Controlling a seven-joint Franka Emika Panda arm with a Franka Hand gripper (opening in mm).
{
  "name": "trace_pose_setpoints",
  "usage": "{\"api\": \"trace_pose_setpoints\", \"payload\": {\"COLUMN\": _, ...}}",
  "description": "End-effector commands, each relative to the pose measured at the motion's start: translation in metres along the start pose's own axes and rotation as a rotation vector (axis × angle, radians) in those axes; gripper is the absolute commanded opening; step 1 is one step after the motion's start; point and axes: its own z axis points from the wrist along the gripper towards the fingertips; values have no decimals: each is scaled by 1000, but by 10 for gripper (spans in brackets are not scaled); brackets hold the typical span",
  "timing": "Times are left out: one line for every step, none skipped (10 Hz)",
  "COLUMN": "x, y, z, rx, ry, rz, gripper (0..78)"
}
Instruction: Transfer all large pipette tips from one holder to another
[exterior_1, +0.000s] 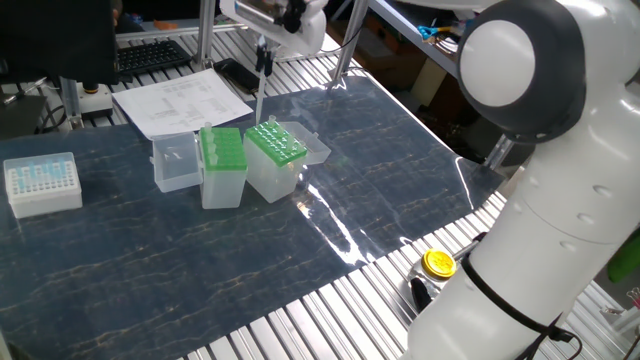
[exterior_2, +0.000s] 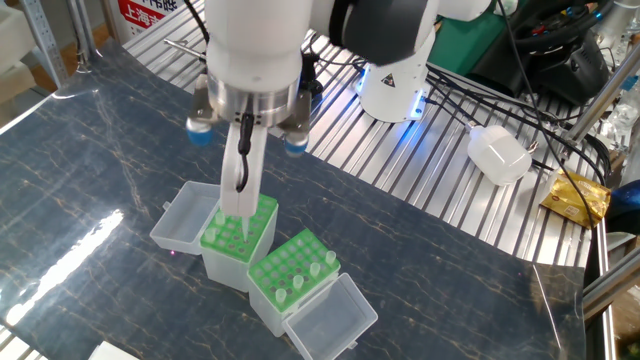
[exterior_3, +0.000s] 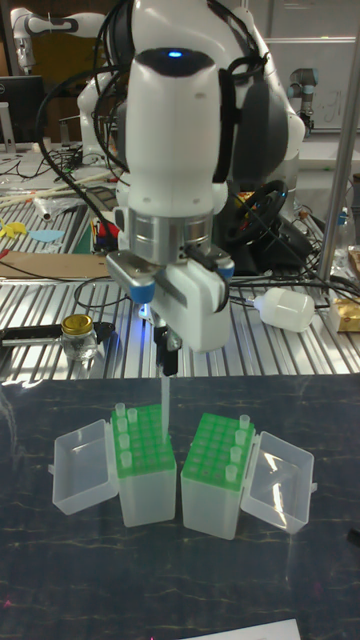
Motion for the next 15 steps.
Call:
{"api": "trace_pose_setpoints", "payload": {"x": 6, "y": 3, "z": -7, "rx": -15, "ry": 21, "rz": 17, "gripper": 12}}
{"api": "trace_pose_setpoints", "payload": {"x": 8, "y": 5, "z": -7, "rx": -15, "ry": 23, "rz": 27, "gripper": 12}}
{"api": "trace_pose_setpoints", "payload": {"x": 11, "y": 7, "z": -7, "rx": -18, "ry": 28, "rz": 43, "gripper": 12}}
{"api": "trace_pose_setpoints", "payload": {"x": 16, "y": 11, "z": -8, "rx": -18, "ry": 29, "rz": 58, "gripper": 12}}
{"api": "trace_pose_setpoints", "payload": {"x": 19, "y": 14, "z": -7, "rx": -18, "ry": 29, "rz": 70, "gripper": 12}}
{"api": "trace_pose_setpoints", "payload": {"x": 20, "y": 15, "z": -6, "rx": -19, "ry": 31, "rz": 74, "gripper": 12}}
{"api": "trace_pose_setpoints", "payload": {"x": 22, "y": 18, "z": -5, "rx": -24, "ry": 39, "rz": 84, "gripper": 12}}
{"api": "trace_pose_setpoints", "payload": {"x": 24, "y": 20, "z": -4, "rx": -26, "ry": 42, "rz": 90, "gripper": 12}}
{"api": "trace_pose_setpoints", "payload": {"x": 25, "y": 22, "z": -3, "rx": -29, "ry": 46, "rz": 97, "gripper": 12}}
{"api": "trace_pose_setpoints", "payload": {"x": 25, "y": 23, "z": -1, "rx": -32, "ry": 50, "rz": 105, "gripper": 12}}
{"api": "trace_pose_setpoints", "payload": {"x": 26, "y": 24, "z": -1, "rx": -35, "ry": 53, "rz": 110, "gripper": 12}}
{"api": "trace_pose_setpoints", "payload": {"x": 27, "y": 27, "z": 1, "rx": -38, "ry": 53, "rz": 122, "gripper": 12}}
{"api": "trace_pose_setpoints", "payload": {"x": 28, "y": 29, "z": 2, "rx": -39, "ry": 55, "rz": 128, "gripper": 12}}
{"api": "trace_pose_setpoints", "payload": {"x": 31, "y": 31, "z": 4, "rx": -40, "ry": 57, "rz": 135, "gripper": 12}}
{"api": "trace_pose_setpoints", "payload": {"x": 32, "y": 32, "z": 4, "rx": -40, "ry": 57, "rz": 139, "gripper": 12}}
